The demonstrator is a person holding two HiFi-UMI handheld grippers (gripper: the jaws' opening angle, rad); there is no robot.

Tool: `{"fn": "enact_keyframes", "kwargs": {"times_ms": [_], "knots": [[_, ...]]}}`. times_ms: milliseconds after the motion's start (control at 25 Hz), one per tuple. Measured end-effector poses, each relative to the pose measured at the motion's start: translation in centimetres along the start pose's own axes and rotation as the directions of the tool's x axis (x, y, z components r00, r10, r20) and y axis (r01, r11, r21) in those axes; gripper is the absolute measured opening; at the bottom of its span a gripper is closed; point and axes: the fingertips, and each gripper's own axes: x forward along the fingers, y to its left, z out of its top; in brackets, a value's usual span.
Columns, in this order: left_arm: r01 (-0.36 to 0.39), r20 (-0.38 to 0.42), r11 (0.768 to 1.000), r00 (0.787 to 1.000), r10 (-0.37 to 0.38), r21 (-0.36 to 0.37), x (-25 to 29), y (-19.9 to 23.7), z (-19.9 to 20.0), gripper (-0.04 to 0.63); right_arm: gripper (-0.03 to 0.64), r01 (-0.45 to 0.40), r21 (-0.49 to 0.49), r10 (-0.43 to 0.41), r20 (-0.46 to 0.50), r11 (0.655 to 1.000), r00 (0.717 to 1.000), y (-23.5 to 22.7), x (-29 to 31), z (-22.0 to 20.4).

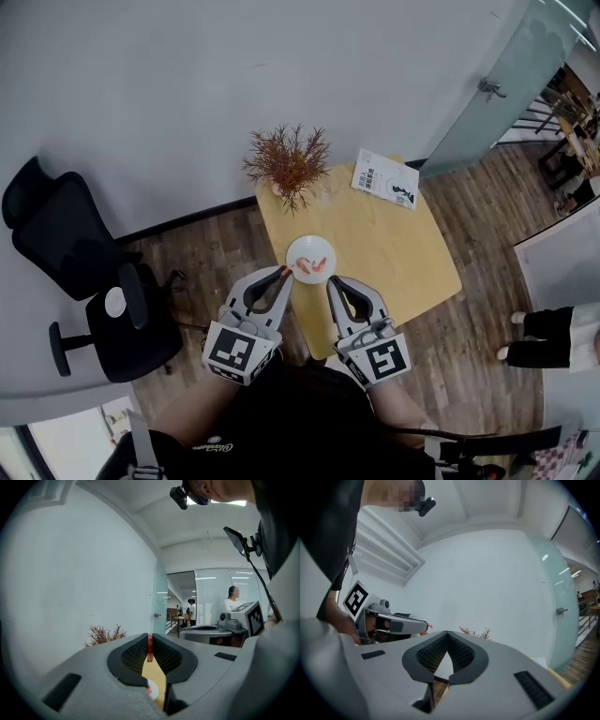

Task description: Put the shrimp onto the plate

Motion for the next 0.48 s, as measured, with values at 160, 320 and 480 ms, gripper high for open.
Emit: {"fn": "enact_keyframes", "kwargs": {"times_ms": [160, 320, 480], "knots": [[0.016, -0.007, 1.000, 1.000, -0.016, -0.003, 0.8, -1.1, -0.3, 0.031, 0.003, 0.009, 0.010, -0.008, -0.021, 1.000, 1.000, -0.6, -0.7, -0.7], [0.020, -0.026, 1.000, 0.999, -0.020, -0.018, 1.5, -1.6, -1.2, 0.031, 0.003, 0.027, 0.028, -0.026, -0.056, 0.999, 0.998, -1.3, -0.8, -1.4], [0.016, -0.060, 0.999, 0.998, -0.018, -0.032, 2.1, -1.8, -2.5, 0.031, 0.003, 0.008, 0.041, -0.006, -0.051, 0.999, 0.999, -1.7, -1.0, -2.4]]}}
